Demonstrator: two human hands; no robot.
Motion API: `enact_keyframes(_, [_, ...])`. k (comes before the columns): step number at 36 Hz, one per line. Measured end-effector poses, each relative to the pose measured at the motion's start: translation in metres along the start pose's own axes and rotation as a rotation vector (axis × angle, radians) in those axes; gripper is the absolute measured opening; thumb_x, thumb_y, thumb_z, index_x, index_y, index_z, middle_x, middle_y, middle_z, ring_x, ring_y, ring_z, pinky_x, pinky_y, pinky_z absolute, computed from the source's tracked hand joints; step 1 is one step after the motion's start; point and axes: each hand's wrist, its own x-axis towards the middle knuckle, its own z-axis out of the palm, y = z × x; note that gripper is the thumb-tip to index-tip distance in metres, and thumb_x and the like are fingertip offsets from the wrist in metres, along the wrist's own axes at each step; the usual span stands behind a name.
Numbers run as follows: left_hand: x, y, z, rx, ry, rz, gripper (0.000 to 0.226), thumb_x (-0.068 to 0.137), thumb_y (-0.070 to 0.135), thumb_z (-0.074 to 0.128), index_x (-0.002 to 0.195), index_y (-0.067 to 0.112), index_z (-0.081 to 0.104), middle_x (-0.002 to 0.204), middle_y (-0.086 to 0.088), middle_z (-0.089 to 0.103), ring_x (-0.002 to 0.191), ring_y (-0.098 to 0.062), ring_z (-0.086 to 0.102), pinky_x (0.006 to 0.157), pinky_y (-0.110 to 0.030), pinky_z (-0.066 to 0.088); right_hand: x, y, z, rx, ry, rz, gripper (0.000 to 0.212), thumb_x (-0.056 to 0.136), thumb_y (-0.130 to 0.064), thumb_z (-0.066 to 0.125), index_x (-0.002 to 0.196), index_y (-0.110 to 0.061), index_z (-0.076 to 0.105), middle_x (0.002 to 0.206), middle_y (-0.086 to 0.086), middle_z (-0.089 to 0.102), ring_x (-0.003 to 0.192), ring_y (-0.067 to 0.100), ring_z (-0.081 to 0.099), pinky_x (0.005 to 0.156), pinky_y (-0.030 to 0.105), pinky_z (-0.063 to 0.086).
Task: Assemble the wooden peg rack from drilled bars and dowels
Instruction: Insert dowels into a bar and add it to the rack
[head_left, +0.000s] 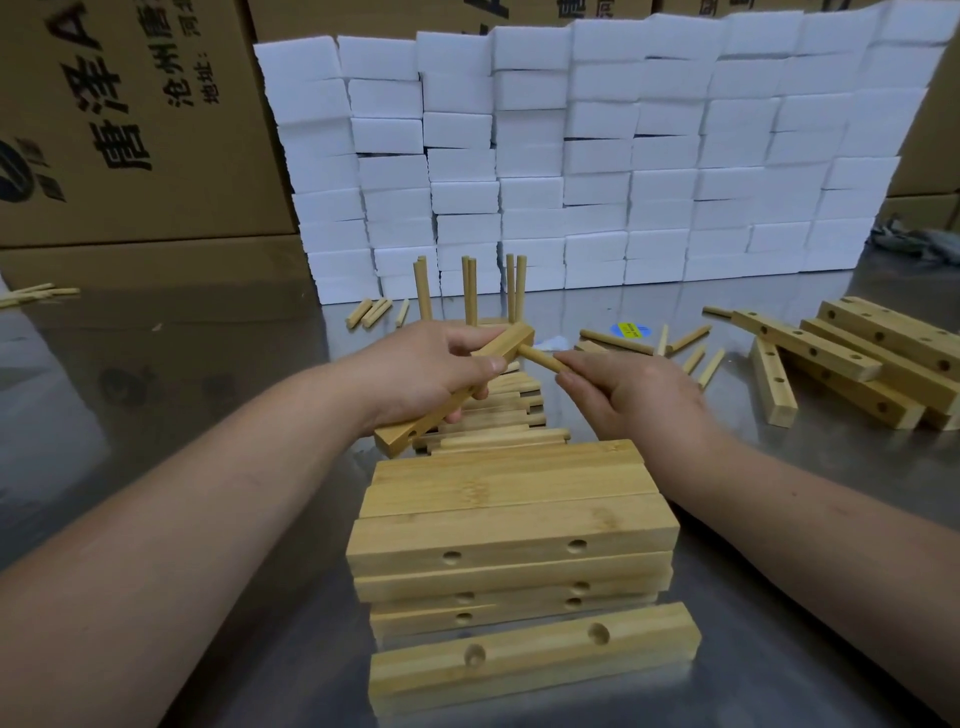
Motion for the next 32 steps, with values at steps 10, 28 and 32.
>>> enact_keyframes(10, [-0.001, 0.003, 0.002, -0.102, 0.011, 0.019, 0.03, 0.095, 0.032, 0.049, 0.121, 0.045, 0.055, 0.067, 0.01, 0.059, 0.049, -0.001, 0.054, 0.051, -0.01, 0.044, 0.0, -0.003, -0.007, 0.351, -0.074, 0.181, 0.026, 0.093, -0.028, 0.05, 0.11, -0.024, 0.069, 0.06, -0.016, 0.054, 0.064, -0.002, 0.052, 0.058, 0.013, 0.039])
enact_keyframes(28, [0.0, 0.001, 0.002, -0.083, 0.063, 0.042, 0.036, 0.093, 0.03, 0.052, 0.127, 0.044, 0.051, 0.069, 0.012, 0.059, 0.051, 0.003, 0.054, 0.051, -0.009, 0.044, 0.011, -0.018, -0.016, 1.07, -0.191, 0.795, 0.033, 0.097, -0.026, 0.047, 0.075, -0.012, 0.068, 0.046, -0.006, 0.026, 0.04, 0.009, 0.021, 0.04, 0.023, 0.022])
enact_keyframes(32, [0.001, 0.0, 0.002, -0.075, 0.069, 0.045, 0.036, 0.093, 0.032, 0.052, 0.126, 0.046, 0.05, 0.069, 0.013, 0.06, 0.051, 0.003, 0.055, 0.051, -0.008, 0.044, 0.01, -0.017, -0.015, 1.11, -0.197, 0.785, 0.033, 0.098, -0.025, 0.046, 0.077, -0.012, 0.067, 0.045, -0.007, 0.025, 0.038, 0.007, 0.021, 0.037, 0.02, 0.022])
